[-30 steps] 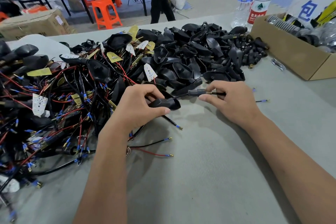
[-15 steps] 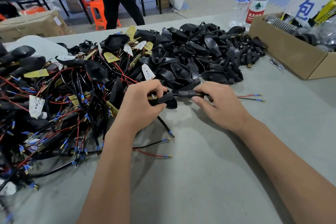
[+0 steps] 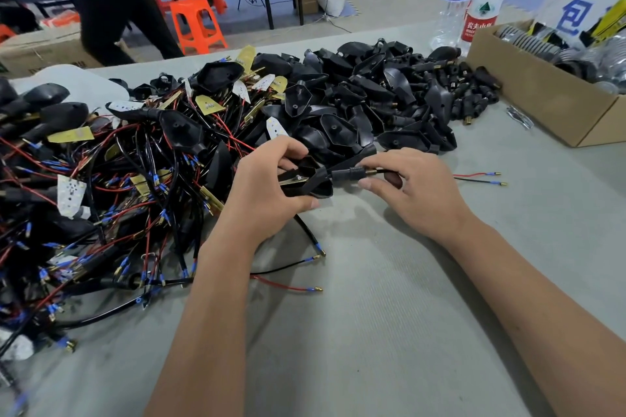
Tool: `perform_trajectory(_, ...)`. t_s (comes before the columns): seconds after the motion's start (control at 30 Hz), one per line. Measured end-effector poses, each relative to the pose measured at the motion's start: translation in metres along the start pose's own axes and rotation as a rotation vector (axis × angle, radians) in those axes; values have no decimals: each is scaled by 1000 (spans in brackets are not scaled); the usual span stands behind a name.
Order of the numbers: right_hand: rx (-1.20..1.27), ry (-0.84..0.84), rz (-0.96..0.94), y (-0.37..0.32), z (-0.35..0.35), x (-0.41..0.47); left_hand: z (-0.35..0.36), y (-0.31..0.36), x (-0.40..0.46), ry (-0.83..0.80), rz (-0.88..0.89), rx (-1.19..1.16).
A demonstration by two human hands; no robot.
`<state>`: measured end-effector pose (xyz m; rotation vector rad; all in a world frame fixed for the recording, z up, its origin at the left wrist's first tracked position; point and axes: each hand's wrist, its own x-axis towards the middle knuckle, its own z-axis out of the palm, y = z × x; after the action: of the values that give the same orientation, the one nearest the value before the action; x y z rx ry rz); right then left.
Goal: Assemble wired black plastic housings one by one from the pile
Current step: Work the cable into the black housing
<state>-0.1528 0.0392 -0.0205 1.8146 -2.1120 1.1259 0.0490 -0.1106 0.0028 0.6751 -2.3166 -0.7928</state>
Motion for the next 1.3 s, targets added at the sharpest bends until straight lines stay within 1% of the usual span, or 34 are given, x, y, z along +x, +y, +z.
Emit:
perform_trajectory(0.2,-9,9,-2,1,-1,-1,-3,1,-2,-89,13,30)
perform_trajectory(0.43,-6,-55,-28,2,1,-1,-7,4,-3,-103,33,53)
perform_trajectory(0.53,-17,-66,-50,1,3,0,-8,4,-4,-105,9,27)
perform_trajectory(0.67,49,-73,-40,0,2,0,-10,5,-4,-89,-7,-8)
perform_trajectory(0.83,95,-82,-36,-2,1,1,-10,6,-3,-74,-50,-117)
perform_trajectory(1.03,107,-85,-14,-1,2,0,-10,5,-3,-88,-43,-234)
perform_trajectory(1.17,100,-19,-50,-1,3,0,-9,3,-2,-113,-56,-308)
perform_trajectory(1.3,9,86,-117,-5,2,0,-11,2,-1,-136,-59,-394)
